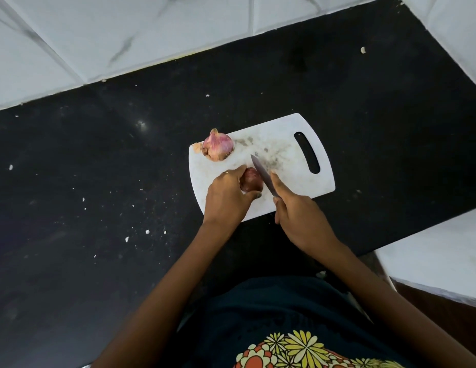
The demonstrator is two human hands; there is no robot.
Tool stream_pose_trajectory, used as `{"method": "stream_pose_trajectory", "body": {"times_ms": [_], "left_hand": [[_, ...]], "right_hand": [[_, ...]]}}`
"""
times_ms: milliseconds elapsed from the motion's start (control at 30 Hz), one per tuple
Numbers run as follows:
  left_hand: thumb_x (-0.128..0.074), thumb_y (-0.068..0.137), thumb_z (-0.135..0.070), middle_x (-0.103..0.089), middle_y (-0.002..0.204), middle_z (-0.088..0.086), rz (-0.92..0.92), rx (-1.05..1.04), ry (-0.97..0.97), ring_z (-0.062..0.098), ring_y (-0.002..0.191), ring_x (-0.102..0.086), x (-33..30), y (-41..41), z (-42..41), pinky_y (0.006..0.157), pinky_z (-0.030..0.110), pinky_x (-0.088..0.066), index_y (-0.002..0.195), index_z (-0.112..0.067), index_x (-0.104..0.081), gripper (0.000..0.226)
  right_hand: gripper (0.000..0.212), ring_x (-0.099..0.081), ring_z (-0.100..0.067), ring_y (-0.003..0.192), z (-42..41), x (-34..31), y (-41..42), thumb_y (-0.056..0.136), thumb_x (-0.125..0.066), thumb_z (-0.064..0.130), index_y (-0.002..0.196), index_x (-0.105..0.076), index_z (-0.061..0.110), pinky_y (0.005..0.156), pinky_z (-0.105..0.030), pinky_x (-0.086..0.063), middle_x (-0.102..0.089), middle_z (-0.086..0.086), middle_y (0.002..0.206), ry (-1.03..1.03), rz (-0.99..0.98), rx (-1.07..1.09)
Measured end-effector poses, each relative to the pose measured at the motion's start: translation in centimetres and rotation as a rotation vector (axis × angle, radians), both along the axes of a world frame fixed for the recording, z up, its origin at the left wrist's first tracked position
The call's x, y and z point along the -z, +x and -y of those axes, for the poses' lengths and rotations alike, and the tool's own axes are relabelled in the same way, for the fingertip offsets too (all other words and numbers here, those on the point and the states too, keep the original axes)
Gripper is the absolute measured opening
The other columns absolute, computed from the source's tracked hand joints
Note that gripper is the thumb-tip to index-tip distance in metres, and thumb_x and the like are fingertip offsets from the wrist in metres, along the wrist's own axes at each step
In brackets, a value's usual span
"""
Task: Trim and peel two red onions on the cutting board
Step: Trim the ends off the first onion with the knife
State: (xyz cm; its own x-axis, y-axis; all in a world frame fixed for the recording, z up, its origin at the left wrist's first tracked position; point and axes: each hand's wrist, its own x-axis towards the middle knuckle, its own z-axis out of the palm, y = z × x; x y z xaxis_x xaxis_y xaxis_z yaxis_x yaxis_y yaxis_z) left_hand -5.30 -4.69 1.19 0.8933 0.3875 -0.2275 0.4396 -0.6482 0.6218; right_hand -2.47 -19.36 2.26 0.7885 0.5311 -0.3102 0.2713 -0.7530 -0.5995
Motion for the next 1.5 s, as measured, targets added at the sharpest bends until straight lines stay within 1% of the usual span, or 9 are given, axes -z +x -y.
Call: {"method": "stream_pose_trajectory", "body": {"times_ms": [67, 167, 433, 633, 767, 967, 1233, 1433, 1500], "left_hand": [[-0.078, 0.078, -0.031, -0.067, 0.118, 0.006, -0.003, 0.011, 0.01, 0.022, 0.104, -0.061, 0.0, 0.0, 0.0, 0.09, 0.031, -0.046, 0.125, -0.017, -0.06, 0.053], [-0.078, 0.077, -0.03, -0.068, 0.111, 0.006, -0.001, 0.013, 0.018, 0.023, 0.098, -0.063, 0.1, 0.1, -0.1, 0.084, 0.033, -0.048, 0.119, -0.016, -0.063, 0.047], [-0.072, 0.082, -0.032, -0.064, 0.104, 0.008, -0.064, 0.05, 0.113, 0.025, 0.092, -0.059, 0.4, 0.6, 0.1, 0.069, 0.027, -0.035, 0.113, -0.014, -0.061, 0.037], [-0.07, 0.084, -0.03, -0.062, 0.1, 0.009, -0.062, 0.057, 0.118, 0.025, 0.089, -0.058, 0.4, 0.8, -0.1, 0.067, 0.027, -0.034, 0.11, -0.013, -0.061, 0.033], [-0.069, 0.084, -0.031, -0.062, 0.1, 0.009, -0.048, 0.063, 0.121, 0.026, 0.088, -0.058, 0.4, 0.9, -0.1, 0.067, 0.027, -0.034, 0.109, -0.013, -0.061, 0.032], [-0.069, 0.083, -0.03, -0.062, 0.101, 0.009, -0.045, 0.044, 0.116, 0.028, 0.09, -0.058, 0.5, 0.6, 0.2, 0.068, 0.03, -0.038, 0.113, -0.014, -0.059, 0.036], [-0.067, 0.085, -0.03, -0.059, 0.098, 0.009, -0.029, 0.02, 0.102, 0.027, 0.088, -0.057, 0.3, 0.6, 0.4, 0.067, 0.028, -0.032, 0.105, -0.012, -0.059, 0.028], [-0.067, 0.085, -0.029, -0.06, 0.104, 0.011, -0.035, 0.046, 0.125, 0.03, 0.095, -0.057, 0.3, 0.5, 0.2, 0.071, 0.03, -0.038, 0.118, -0.013, -0.058, 0.038], [-0.066, 0.085, -0.03, -0.06, 0.102, 0.011, -0.026, 0.037, 0.118, 0.029, 0.093, -0.057, 0.4, 0.6, 0.3, 0.069, 0.029, -0.036, 0.114, -0.013, -0.059, 0.034]], "right_hand": [[0.056, -0.06, -0.022, 0.068, -0.1, -0.1, -0.1, 0.102, -0.036, 0.019, 0.153, -0.013, 0.028, 0.066, -0.04, -0.052, -0.061, -0.007, 0.072, -0.044, 0.026, -0.023], [0.061, -0.05, -0.019, 0.062, -0.3, -0.3, -0.1, 0.102, -0.037, 0.014, 0.153, -0.006, 0.028, 0.057, -0.032, -0.037, -0.042, 0.002, 0.062, -0.135, 0.085, -0.065], [0.077, -0.035, -0.011, 0.054, -0.9, -0.8, -0.4, 0.095, -0.039, 0.005, 0.152, 0.008, 0.028, 0.058, -0.031, -0.033, -0.034, 0.002, 0.063, -0.321, 0.129, -0.116], [0.079, -0.048, -0.02, 0.069, -1.4, -0.7, -0.4, 0.093, -0.041, 0.003, 0.152, 0.008, 0.024, 0.06, -0.033, -0.039, -0.044, -0.003, 0.076, -0.368, 0.16, -0.134], [0.079, -0.046, -0.019, 0.067, -1.4, -0.6, -0.4, 0.093, -0.041, 0.003, 0.152, 0.008, 0.024, 0.059, -0.033, -0.038, -0.036, 0.0, 0.068, -0.373, 0.185, -0.136], [0.08, -0.045, -0.019, 0.068, -1.1, -0.8, -0.2, 0.093, -0.041, 0.003, 0.152, 0.008, 0.025, 0.059, -0.033, -0.036, -0.036, 0.0, 0.067, -0.389, 0.204, -0.167], [0.079, -0.043, -0.019, 0.067, -1.7, -0.7, 0.0, 0.093, -0.042, 0.003, 0.153, 0.006, 0.022, 0.059, -0.033, -0.035, -0.031, 0.001, 0.065, -0.391, 0.217, -0.172], [0.081, -0.047, -0.02, 0.069, -0.3, -1.3, -0.5, 0.094, -0.044, 0.007, 0.152, 0.009, 0.026, 0.06, -0.033, -0.037, -0.04, -0.001, 0.072, -0.397, 0.208, -0.194], [0.08, -0.046, -0.02, 0.069, -0.6, -1.3, -0.4, 0.094, -0.044, 0.007, 0.152, 0.008, 0.024, 0.06, -0.033, -0.036, -0.039, -0.001, 0.07, -0.404, 0.211, -0.189]]}}
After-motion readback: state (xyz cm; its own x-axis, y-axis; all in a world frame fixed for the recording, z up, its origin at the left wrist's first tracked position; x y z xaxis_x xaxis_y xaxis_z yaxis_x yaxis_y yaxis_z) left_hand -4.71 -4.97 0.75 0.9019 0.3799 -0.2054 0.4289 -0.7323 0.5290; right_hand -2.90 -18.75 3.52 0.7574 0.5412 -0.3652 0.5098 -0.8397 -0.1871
